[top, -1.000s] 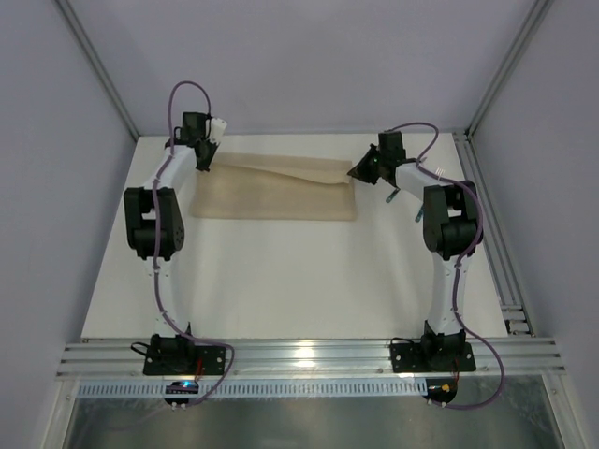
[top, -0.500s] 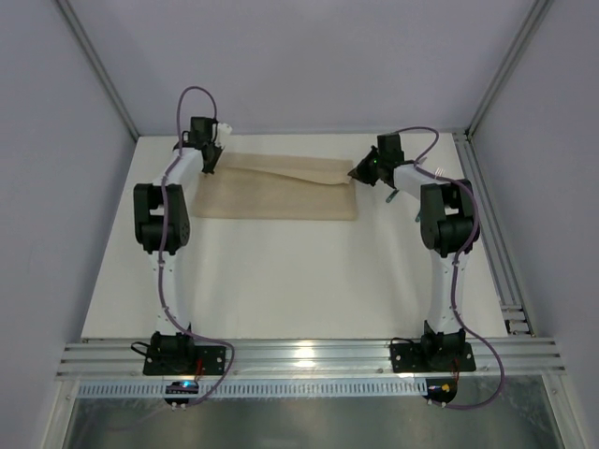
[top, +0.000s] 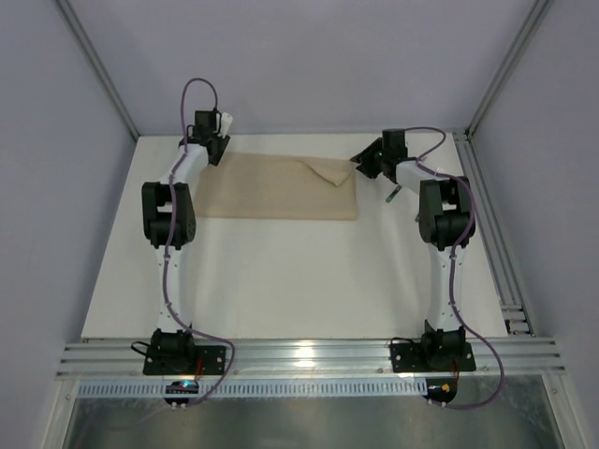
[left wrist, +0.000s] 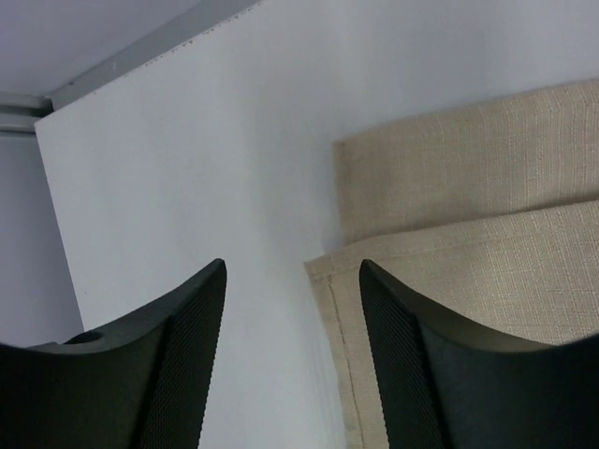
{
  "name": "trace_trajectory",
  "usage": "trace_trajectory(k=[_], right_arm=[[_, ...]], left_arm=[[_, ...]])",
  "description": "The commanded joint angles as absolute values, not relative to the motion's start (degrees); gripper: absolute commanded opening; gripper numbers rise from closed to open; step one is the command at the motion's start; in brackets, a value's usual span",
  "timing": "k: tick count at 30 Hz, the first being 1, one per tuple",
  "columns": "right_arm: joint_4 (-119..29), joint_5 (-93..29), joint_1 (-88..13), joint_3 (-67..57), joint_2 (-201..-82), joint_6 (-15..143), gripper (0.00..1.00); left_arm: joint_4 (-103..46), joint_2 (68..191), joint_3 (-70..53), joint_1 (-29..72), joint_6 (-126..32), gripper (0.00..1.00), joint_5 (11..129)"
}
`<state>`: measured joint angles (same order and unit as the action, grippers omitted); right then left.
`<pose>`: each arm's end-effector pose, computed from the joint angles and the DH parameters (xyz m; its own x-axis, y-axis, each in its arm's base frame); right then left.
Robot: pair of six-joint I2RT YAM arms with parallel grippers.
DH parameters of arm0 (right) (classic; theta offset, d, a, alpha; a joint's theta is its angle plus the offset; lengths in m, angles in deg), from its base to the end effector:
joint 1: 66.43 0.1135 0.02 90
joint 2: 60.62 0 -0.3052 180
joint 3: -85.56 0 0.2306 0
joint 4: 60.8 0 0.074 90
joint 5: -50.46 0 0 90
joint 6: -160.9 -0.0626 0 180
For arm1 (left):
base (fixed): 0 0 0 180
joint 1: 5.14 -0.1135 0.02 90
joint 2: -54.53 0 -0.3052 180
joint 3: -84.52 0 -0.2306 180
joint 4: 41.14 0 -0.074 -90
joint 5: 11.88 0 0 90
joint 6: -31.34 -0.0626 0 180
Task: Fold the napkin into a case and place the utensils inside
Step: Fold and flatten the napkin at the center of the board, then move the rectangle-folded napkin to the center of the board.
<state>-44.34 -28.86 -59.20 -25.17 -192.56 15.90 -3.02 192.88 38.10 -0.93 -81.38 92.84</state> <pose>0.5404 0.0803 0.1743 -0.5682 0.7393 -0.3612 0.3422 0.6116 0.7134 0.5760 -0.0265 0.2056 -0.6704 0.4239 -0.6090 0.1564 0.8830 0.4425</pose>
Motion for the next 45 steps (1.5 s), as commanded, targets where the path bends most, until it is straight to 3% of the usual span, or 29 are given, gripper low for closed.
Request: trace_trajectory(k=[1,6,9,14,17,21,26,32,35,36,39,40,41,42,43,45], right_arm=[[-47.66,-28.72,-59.48,-30.06,-193.86,11.84,0.43],[-46.08,-29.43,-60.01,-34.35,-194.04,13.41,0.43],[-37.76,-30.66,-60.27,-36.21,-190.46,28.73,0.43],[-26.75,-29.96,-60.63,-29.91,-181.66,44.87,0.52],[-26.83,-26.02,-60.54,-16.93,-176.56,47.08,0.57],[-29.01,-18.63,-60.28,-9.26,-175.32,47.17,0.59],[-30.26,-14.49,-58.61,-6.95,-177.6,47.78,0.58],[-31.4,-14.49,-57.55,-5.11,-177.52,48.05,0.57],[-31.31,-14.49,-57.29,-4.05,-177.52,48.31,0.54],[-31.22,-14.49,-57.2,-3.87,-177.69,48.4,0.52],[-31.22,-14.4,-56.94,-3.52,-177.61,48.49,0.37],[-31.22,-14.66,-57.02,-3.26,-177.34,48.4,0.23],[-31.14,-15.36,-56.94,-2.99,-177.08,48.49,0.16],[-30.96,-15.89,-56.94,-2.3,-176.82,48.58,0.1],[-30.79,-16.33,-56.94,-1.68,-175.94,48.75,0.04],[-30.52,-16.42,-56.94,0.52,-174.89,49.1,0.04]], left_arm=[[-4.01,193.84,44.66,-1.09,-80.28,0.63,94.47],[0.12,194.19,49.94,-1.44,-79.58,0.71,94.03],[5.55,190.96,49.51,-3.19,-77.04,0.72,89.3],[16.81,181.03,37.41,-7.94,-72.2,0.69,79.02],[18.67,174.78,25.28,-10.93,-70.18,0.7,72.86],[16.83,170.99,15.07,-13.22,-67.81,0.8,68.2],[14.28,172.82,12.94,-13.4,-65.87,0.81,66.34],[13.22,175.03,13.56,-13.49,-63.67,0.74,62.66],[13.57,176.61,13.82,-13.57,-63.15,0.63,62.04],[14.62,177.05,14.08,-13.49,-63.15,0.55,61.43],[16.29,178.02,14.09,-13.49,-63.41,0.39,60.02],[16.3,177.85,13.3,-13.49,-63.5,0.33,60.02],[16.38,177.67,12.95,-13.4,-63.76,0.26,60.02],[16.47,177.58,12.51,-13.4,-64.11,0.04,60.19],[16.65,177.14,12.07,-13.48,-64.46,0.0,60.19],[17.26,176.09,10.22,-13.49,-66.12,0.0,59.75]])
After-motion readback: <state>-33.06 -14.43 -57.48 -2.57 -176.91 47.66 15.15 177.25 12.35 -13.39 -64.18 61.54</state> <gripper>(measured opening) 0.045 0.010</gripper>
